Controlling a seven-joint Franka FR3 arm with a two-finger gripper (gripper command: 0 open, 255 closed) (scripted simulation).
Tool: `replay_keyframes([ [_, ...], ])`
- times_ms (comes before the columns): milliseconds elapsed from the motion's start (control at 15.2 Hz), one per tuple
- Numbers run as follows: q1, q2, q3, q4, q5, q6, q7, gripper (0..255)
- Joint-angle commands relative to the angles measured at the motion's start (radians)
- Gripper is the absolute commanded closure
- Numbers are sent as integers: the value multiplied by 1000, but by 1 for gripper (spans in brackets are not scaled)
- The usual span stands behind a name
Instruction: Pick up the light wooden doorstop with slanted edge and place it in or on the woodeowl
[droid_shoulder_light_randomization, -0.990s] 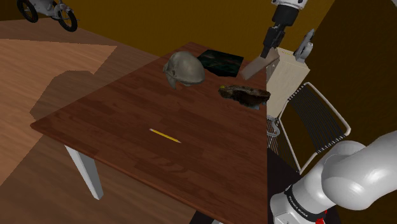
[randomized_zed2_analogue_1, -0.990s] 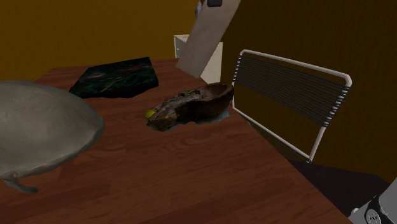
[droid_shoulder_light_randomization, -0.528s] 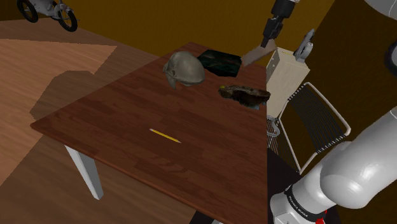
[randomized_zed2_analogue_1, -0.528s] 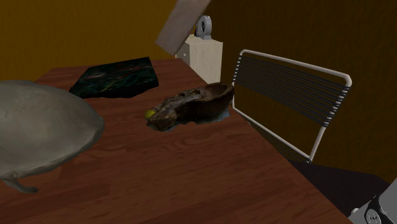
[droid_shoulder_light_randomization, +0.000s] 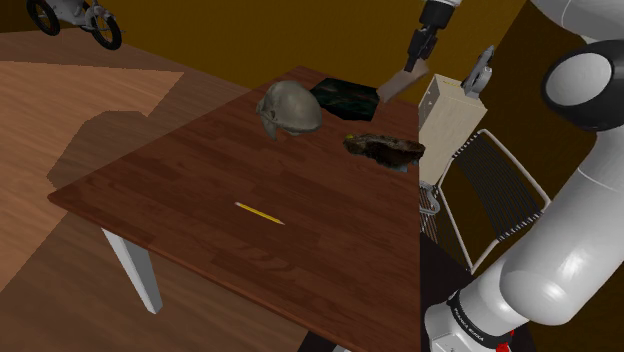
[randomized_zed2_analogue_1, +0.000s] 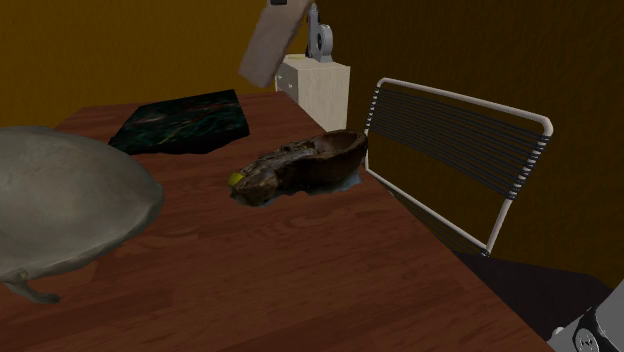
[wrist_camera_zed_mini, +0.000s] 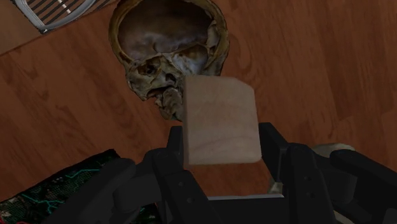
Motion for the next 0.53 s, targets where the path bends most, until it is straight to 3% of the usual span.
replay_keyframes([
  [0,6,-18,2,-53,-8,37,0,255],
  [462,21,-65,8,-209,-28,151,4,255],
])
